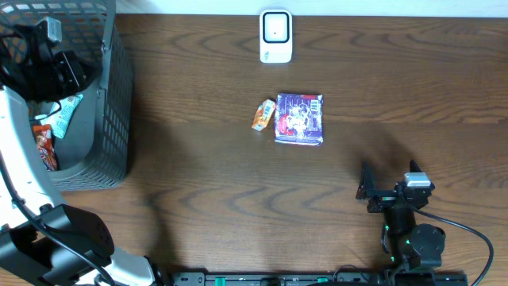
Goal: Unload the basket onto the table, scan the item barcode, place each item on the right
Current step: 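Reach into the basket and grasp the mint-green package with the left gripper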
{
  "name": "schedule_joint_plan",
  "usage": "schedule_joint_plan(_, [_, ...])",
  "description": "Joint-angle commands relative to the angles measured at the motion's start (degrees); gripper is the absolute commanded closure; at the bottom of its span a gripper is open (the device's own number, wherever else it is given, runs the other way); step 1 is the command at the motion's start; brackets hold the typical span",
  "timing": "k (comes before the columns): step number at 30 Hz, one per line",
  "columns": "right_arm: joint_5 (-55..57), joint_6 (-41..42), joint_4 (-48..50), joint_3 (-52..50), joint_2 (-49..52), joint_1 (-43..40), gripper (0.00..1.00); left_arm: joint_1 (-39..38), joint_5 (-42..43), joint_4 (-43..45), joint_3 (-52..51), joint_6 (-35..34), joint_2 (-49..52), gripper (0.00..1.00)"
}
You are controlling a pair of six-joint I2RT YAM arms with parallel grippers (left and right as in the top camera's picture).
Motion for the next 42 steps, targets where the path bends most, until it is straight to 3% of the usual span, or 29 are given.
schedule_joint_plan(1, [0.3,0.6,-0.2,-0.1,-0.3,-0.9,0.01,0.2,-0.7,3.2,-0.3,-3.5,-0.4,0.93])
schedule_joint_plan(8, [0.3,0.6,-0.2,-0.1,-0.3,-0.9,0.01,0.7,-1.6,17.7,-0.3,-26.9,-0.4,0.92])
schedule_joint_plan(11, [0.3,0.6,-0.2,-0.1,-0.3,-0.9,0.01,0.0,-6.6,22.3,-0.3,-32.8,-0.4,0.93])
schedule_joint_plan(17, [0.3,0.6,-0.2,-0.1,-0.3,-0.9,0.01,-4.8,-21.4,23.2,-0.3,-32.1,1.1,0.92])
schedule_joint_plan(21, [0.3,0.6,-0.2,-0.1,-0.3,-0.9,0.01,-8.1,-22.7,24.9,-0.3,-27.9,4.1,0.92])
schedule_joint_plan(31, [0.3,0.6,-0.2,-0.1,-0.3,-0.9,0.01,-9.7,-22.5,25.7,-0.3,-27.5,8.0,0.92])
schedule_joint_plan(42, [0.3,0.6,-0.2,-0.1,-0.3,-0.9,0.01,-8.0,1.4,25.7,-0.3,-24.0,8.0,0.92])
